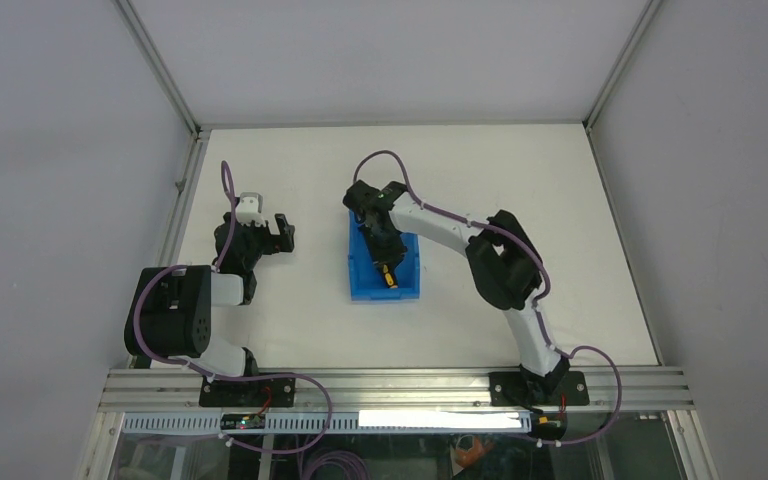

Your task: Put the screwdriver in the bin

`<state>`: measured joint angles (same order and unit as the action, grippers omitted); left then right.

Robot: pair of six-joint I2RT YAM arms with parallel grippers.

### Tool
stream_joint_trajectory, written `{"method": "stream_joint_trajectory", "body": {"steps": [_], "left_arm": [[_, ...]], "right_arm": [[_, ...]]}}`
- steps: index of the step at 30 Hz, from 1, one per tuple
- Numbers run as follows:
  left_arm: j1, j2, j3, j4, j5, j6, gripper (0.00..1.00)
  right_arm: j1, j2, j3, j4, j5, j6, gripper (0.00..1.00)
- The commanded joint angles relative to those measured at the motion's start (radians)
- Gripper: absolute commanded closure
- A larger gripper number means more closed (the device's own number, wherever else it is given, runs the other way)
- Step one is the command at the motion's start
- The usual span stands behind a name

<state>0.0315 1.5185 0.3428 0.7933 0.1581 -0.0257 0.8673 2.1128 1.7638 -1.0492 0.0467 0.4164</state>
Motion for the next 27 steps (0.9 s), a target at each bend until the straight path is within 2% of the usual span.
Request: {"method": "stream_joint_trajectory", "body": {"steps": [1, 3, 7, 9, 17, 23, 24, 25, 26, 27], "left_arm": [[-0.009, -0.012, 0.018, 0.057, 0.005, 0.0, 0.01], [-0.009, -0.011, 0.018, 0.056, 0.005, 0.0, 0.01], [-0.009, -0.012, 0.018, 0.057, 0.005, 0.0, 0.01], [-0.01, -0.011, 0.018, 0.057, 0.005, 0.0, 0.01], [-0.009, -0.011, 0.018, 0.057, 0.005, 0.0, 0.01], [-0.01, -0.012, 0.018, 0.057, 0.005, 0.0, 0.01], [-0.01, -0.012, 0.018, 0.056, 0.005, 0.0, 0.01], [-0.01, -0.011, 0.019, 0.056, 0.005, 0.0, 0.01], [-0.01, -0.012, 0.018, 0.057, 0.005, 0.0, 0.01], [-0.009, -0.012, 0.018, 0.057, 0.005, 0.0, 0.01]], "right_arm": [[-0.002, 0.019, -0.017, 0.084, 0.033, -0.013, 0.97], [-0.001, 0.032, -0.029, 0.098, 0.051, -0.002, 0.88], [-0.001, 0.039, -0.044, 0.113, 0.08, 0.021, 0.64], [-0.002, 0.028, -0.047, 0.114, 0.086, 0.026, 0.58], [0.012, -0.107, -0.014, 0.057, 0.159, 0.02, 0.56], [0.021, -0.267, 0.012, 0.03, 0.214, -0.008, 0.53], [0.021, -0.299, 0.008, 0.035, 0.225, -0.017, 0.45], [0.021, -0.333, -0.008, 0.046, 0.237, -0.028, 0.29], [0.021, -0.375, -0.031, 0.069, 0.254, -0.04, 0.08], [0.019, -0.415, -0.066, 0.1, 0.269, -0.052, 0.02]]}}
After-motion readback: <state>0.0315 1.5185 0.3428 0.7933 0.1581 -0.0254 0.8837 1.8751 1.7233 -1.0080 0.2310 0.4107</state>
